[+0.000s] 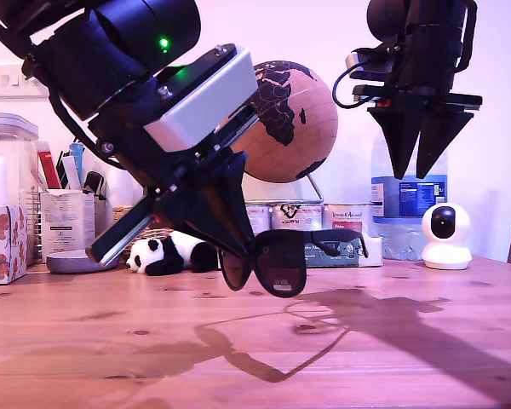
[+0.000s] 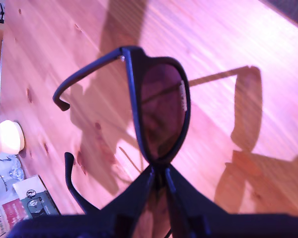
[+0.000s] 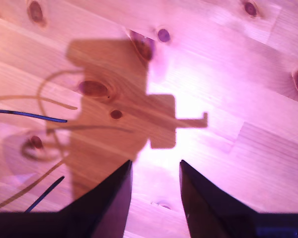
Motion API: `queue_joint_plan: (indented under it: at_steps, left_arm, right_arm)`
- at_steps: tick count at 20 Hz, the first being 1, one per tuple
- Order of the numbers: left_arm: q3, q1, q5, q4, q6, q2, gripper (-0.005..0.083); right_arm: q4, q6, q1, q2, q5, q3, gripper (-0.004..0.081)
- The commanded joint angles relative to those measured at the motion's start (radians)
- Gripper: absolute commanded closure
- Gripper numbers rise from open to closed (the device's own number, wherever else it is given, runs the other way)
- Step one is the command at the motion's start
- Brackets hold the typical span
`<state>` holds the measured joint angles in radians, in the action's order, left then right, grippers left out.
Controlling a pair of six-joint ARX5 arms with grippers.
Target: Pick up the sunglasses and open them, then place them back on the table
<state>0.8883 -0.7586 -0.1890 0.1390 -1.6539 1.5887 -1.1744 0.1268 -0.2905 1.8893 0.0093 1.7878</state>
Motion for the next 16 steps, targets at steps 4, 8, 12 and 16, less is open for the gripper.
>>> queue_joint_plan:
  at_steps: [4,8,12,16]
  left_arm:
    - [-0.012,0.003,-0.005,0.014,-0.029,0.056,0.0793]
    - [-0.012,0.023,-0.012,0.034,-0.102,0.063,0.0793]
    - [-0.012,0.051,-0.014,0.070,-0.165,0.082,0.0793]
    - [-0.012,0.054,-0.020,0.064,-0.207,0.110,0.0792]
  right_arm:
    - [-0.006,-0.008,-0.008,0.017,-0.003,0.008,0.0505]
    - [-0.010,-0.008,-0.008,0.017,-0.003,0.008,0.0506]
    - [-0.009,-0.008,-0.008,0.017,-0.003,0.008,0.0505]
    - [-0.013,-0.008,-0.008,0.017,-0.003,0.008,0.0505]
